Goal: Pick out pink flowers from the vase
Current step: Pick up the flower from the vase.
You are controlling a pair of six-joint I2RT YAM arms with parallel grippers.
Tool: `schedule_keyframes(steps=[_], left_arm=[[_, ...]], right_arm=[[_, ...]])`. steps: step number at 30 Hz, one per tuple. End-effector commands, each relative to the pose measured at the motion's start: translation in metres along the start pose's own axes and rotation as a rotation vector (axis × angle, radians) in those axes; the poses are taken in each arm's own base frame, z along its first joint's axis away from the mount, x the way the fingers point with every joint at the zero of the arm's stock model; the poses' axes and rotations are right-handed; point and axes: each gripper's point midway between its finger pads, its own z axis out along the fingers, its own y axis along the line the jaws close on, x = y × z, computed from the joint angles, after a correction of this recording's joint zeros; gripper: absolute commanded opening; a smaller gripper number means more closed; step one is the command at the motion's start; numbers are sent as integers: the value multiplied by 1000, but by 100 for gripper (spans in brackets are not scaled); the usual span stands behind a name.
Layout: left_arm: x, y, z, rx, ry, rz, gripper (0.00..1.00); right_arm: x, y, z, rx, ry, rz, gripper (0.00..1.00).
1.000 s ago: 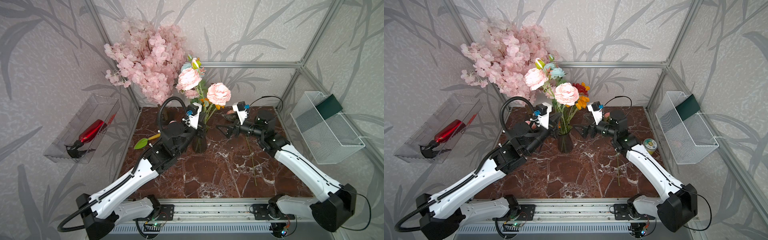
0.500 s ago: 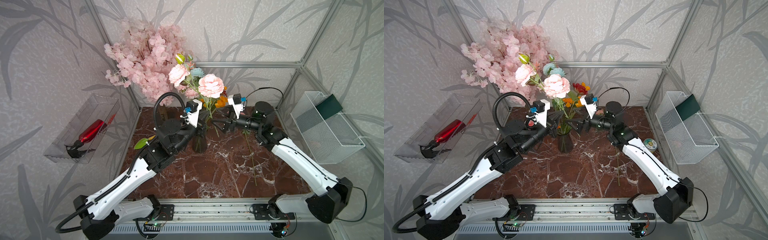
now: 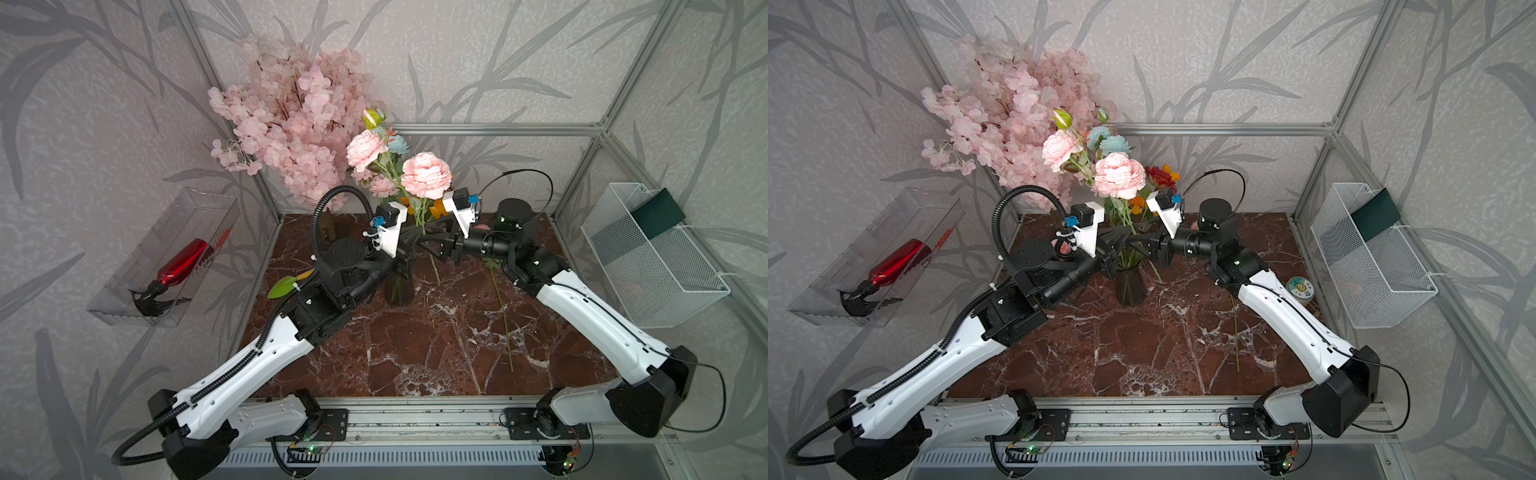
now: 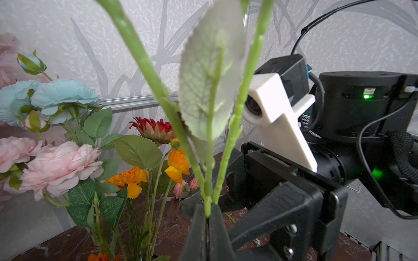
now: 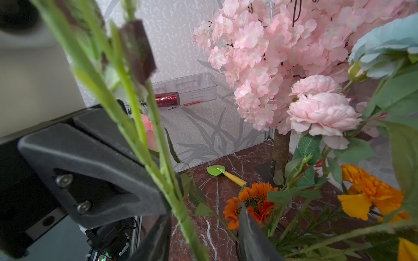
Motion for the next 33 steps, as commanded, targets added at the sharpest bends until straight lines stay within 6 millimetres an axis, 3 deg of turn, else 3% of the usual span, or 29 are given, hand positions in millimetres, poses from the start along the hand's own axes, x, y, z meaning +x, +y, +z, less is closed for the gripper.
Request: schedule_keyframes(steps=[1, 7, 14, 19, 22, 24, 27, 33], left_arm=[[-5, 1, -8, -5, -19, -7, 0], [0, 4, -8, -18, -6, -7, 0], [5, 9, -11, -42, 4, -1, 0], [7, 12, -12, -62, -1, 1, 2], [9, 11, -15, -52, -15, 13, 21], [13, 8, -18, -31, -18, 38, 43], [19, 1, -20, 12, -5, 83, 65], [37, -19, -19, 134, 62, 168, 79]], right_arm=[[-10, 6, 0, -1, -7, -32, 39], [-9, 3, 0, 16, 6, -36, 29], [-6, 1, -1, 32, 22, -39, 0], [-4, 2, -2, 40, 26, -43, 0], [-1, 0, -4, 58, 40, -38, 0], [2, -1, -6, 72, 54, -39, 0], [3, -2, -10, 97, 65, -43, 0], [4, -10, -23, 198, 95, -29, 0]])
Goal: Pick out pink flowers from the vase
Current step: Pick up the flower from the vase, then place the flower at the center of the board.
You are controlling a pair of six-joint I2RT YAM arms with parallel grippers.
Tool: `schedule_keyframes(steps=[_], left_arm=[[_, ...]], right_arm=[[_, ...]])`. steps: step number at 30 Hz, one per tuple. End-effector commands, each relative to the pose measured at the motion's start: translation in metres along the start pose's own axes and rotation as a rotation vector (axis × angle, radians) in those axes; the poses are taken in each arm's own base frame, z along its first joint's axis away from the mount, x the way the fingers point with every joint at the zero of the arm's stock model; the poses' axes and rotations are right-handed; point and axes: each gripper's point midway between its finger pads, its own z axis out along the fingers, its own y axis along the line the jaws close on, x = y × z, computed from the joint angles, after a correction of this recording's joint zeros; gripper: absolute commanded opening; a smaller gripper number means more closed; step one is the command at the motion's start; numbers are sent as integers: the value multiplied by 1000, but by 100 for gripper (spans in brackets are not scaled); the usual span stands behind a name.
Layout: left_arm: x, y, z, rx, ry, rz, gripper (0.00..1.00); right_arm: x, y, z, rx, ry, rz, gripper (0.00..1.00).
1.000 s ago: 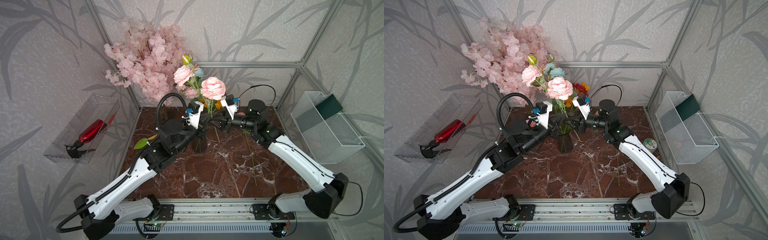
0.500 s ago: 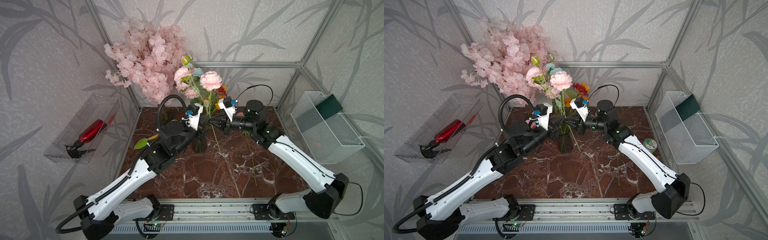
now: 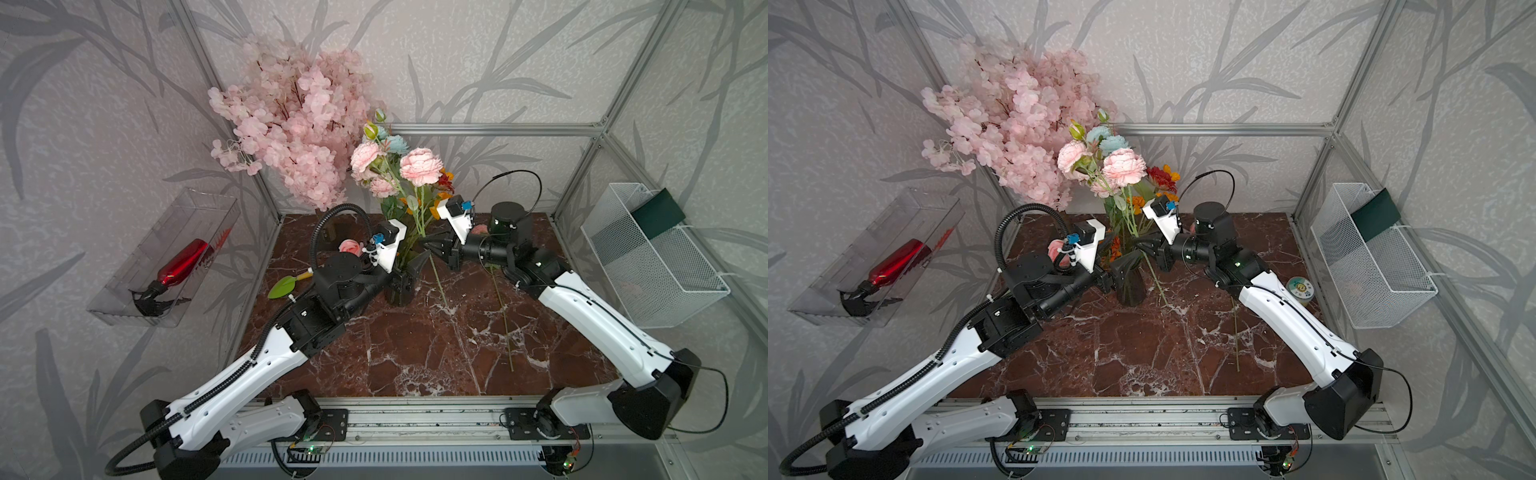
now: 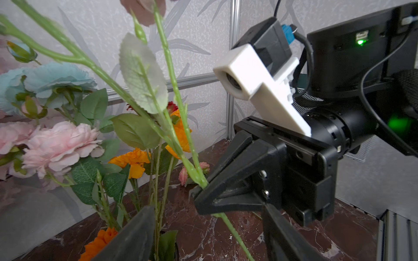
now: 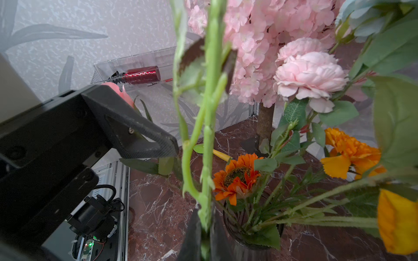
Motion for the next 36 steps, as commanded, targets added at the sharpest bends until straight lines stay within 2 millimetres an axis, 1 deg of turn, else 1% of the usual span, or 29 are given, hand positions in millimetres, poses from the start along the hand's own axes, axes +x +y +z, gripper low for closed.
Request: schedule_keyframes(steps=[1, 2, 5, 6, 10, 14, 18, 21, 24, 28, 31, 33, 36], left_arm=[[6, -17, 0, 95, 20, 68, 83], [9, -20, 1, 109, 28, 78, 89], [16, -27, 5, 144, 45, 97, 98], [18, -29, 6, 152, 52, 104, 99], [25, -37, 11, 172, 71, 126, 99], [36, -43, 14, 182, 88, 131, 99], [44, -44, 14, 174, 99, 134, 99], [51, -47, 15, 192, 111, 122, 99], [58, -49, 18, 198, 128, 116, 99], [66, -51, 21, 207, 158, 111, 99], [75, -55, 27, 225, 219, 99, 99], [82, -56, 32, 230, 260, 75, 99], [93, -55, 42, 208, 295, 46, 99]], right_arm=[[-19, -1, -21, 86, -18, -33, 0], [-18, -4, -24, 111, -6, -32, 0], [-15, -12, -37, 193, 21, -27, 0], [-14, -16, -44, 219, 28, -22, 0], [-4, -36, -73, 310, 63, 39, 0], [15, -71, -114, 442, 85, 147, 0], [31, -104, -159, 588, 77, 250, 0], [50, -122, -180, 698, 121, 295, 0], [71, -135, -190, 769, 170, 332, 0], [97, -151, -194, 834, 233, 375, 0], [121, -163, -191, 858, 293, 409, 0], [136, -168, -185, 846, 319, 428, 0], [153, -177, -179, 843, 341, 450, 0]])
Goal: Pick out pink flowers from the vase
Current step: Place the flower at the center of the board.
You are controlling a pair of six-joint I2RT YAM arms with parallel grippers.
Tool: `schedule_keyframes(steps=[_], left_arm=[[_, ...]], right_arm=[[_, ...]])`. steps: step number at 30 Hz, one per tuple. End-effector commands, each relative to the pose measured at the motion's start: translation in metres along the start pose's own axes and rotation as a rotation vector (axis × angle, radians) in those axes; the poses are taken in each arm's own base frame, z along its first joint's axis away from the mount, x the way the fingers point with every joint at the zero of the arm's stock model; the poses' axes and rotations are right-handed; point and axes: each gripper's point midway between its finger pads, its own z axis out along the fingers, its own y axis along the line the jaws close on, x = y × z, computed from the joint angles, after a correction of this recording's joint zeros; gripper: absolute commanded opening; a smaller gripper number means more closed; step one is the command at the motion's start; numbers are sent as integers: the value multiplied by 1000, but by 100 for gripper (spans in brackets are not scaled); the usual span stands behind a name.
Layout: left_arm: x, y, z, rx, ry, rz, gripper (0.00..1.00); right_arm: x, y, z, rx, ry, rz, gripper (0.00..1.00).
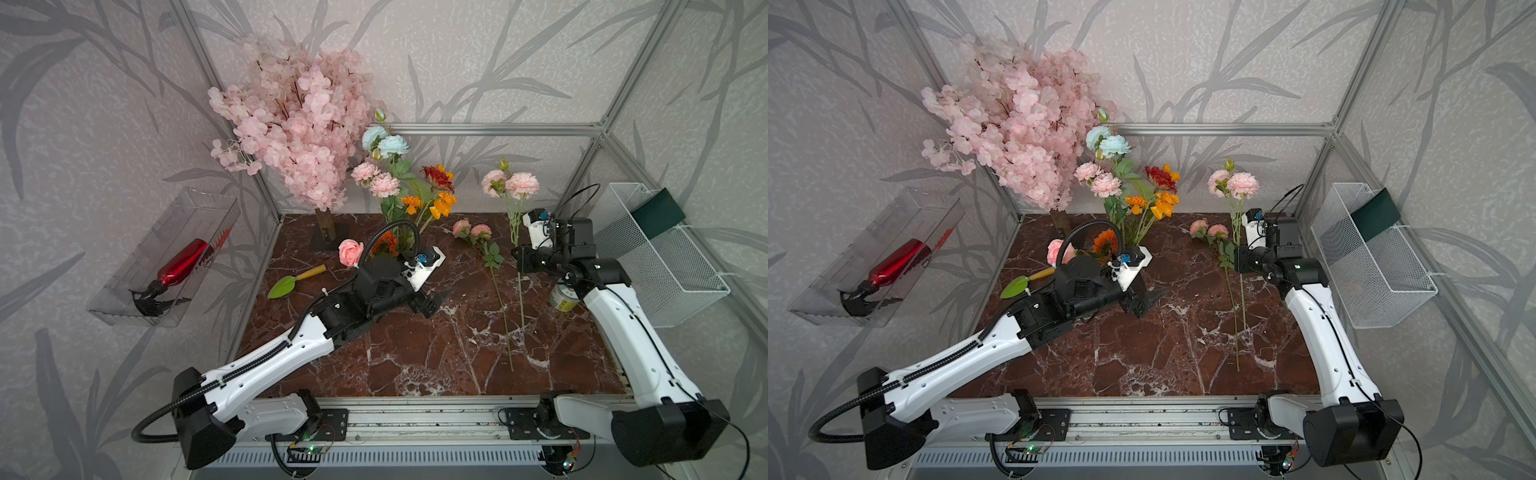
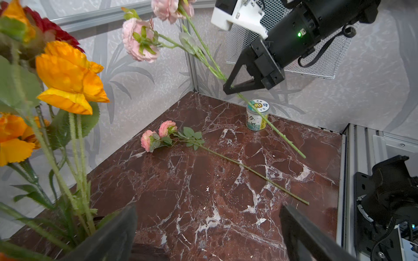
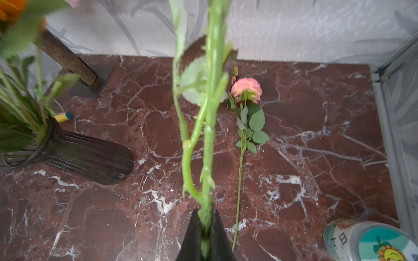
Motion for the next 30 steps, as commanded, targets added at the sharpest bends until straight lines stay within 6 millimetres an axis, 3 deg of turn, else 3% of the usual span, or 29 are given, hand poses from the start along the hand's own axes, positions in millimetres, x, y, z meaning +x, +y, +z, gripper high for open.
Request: schedule_keyframes(steps=[1, 13, 17, 26, 30], left_arm=[[0, -2, 6, 8, 26, -38, 99], [15, 10, 22, -60, 51, -41, 99], [16, 12, 22, -73, 52, -29, 99], [22, 12, 22, -78, 62, -40, 99], [23, 12, 19, -76, 63, -32, 99]], right_arm=[[5, -9, 15, 25, 12, 8, 0], [57, -29, 69, 65, 144, 59, 0], [70, -29, 87, 38, 151, 68, 0], [80, -8, 117, -122, 176, 158, 0], [92, -10, 128, -124, 212, 174, 0]])
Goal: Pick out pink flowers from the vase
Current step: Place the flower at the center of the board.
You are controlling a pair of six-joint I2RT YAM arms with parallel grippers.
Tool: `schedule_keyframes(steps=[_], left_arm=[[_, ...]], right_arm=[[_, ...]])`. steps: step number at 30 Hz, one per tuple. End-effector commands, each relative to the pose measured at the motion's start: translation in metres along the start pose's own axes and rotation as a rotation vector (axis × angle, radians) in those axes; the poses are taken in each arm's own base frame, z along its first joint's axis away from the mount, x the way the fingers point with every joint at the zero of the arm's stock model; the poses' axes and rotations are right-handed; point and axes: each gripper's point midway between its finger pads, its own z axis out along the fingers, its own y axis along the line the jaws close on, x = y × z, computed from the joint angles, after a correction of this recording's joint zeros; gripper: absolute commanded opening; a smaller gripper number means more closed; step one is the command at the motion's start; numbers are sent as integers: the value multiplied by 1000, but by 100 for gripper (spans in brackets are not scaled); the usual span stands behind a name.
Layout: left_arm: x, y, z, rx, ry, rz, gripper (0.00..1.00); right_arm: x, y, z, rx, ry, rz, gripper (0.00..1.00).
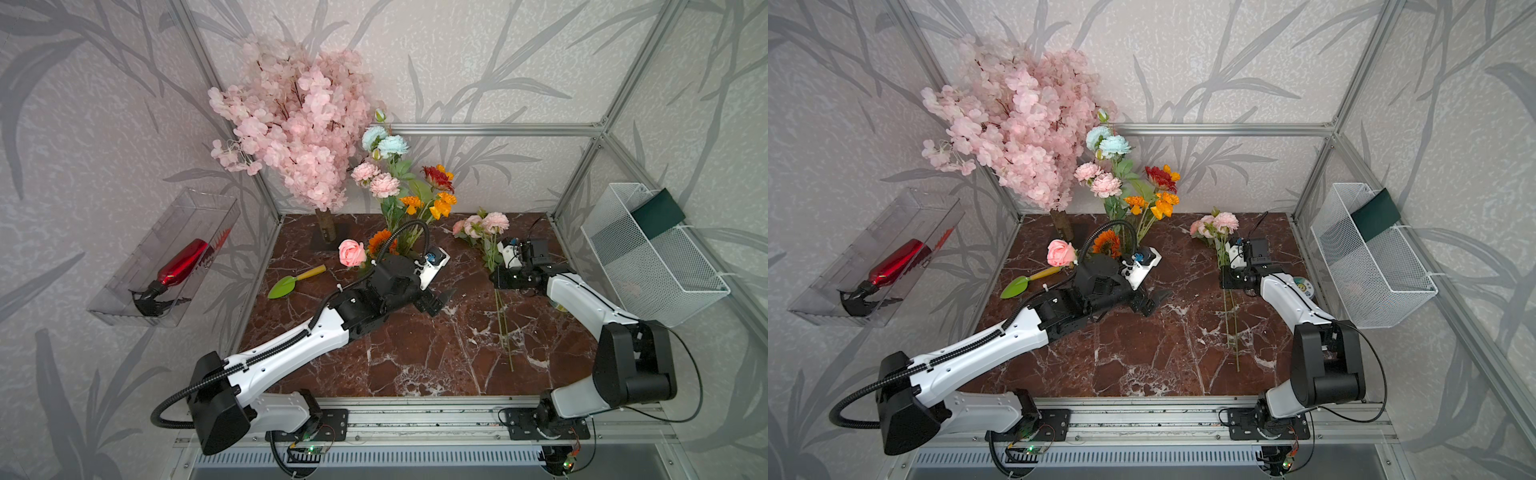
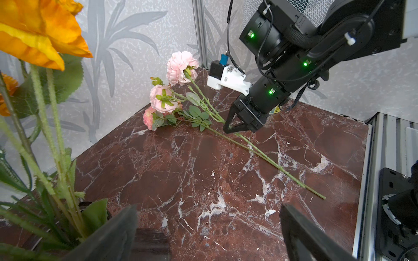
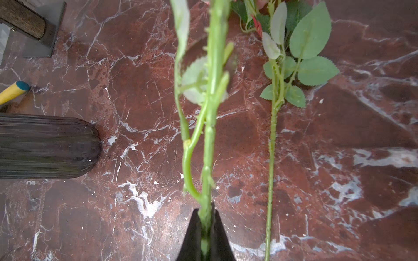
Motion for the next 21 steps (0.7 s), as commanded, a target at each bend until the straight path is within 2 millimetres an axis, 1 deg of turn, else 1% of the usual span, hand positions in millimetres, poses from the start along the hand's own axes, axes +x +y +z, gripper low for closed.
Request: schedule_keyframes(steps=[1, 7, 11, 15, 19, 21], left_arm=[[-4, 0, -5, -9, -25, 2, 99], [0, 0, -5, -8, -15, 3, 99], [-1, 0, -5, -5, -17, 1, 99], [-1, -1, -6, -2, -17, 0, 99], [-2, 0, -8, -4, -19, -2, 99], [-5, 0, -11, -3, -33, -5, 99]], right_arm=[[2, 4, 10, -47, 8, 20, 0], [20, 1, 25, -66, 58, 59, 0], [30, -6, 32, -41, 103, 70, 2], [39, -11, 41, -31, 153, 77, 3], [43, -18, 45, -6, 174, 76, 3], [44, -20, 46, -1, 178, 74, 2]])
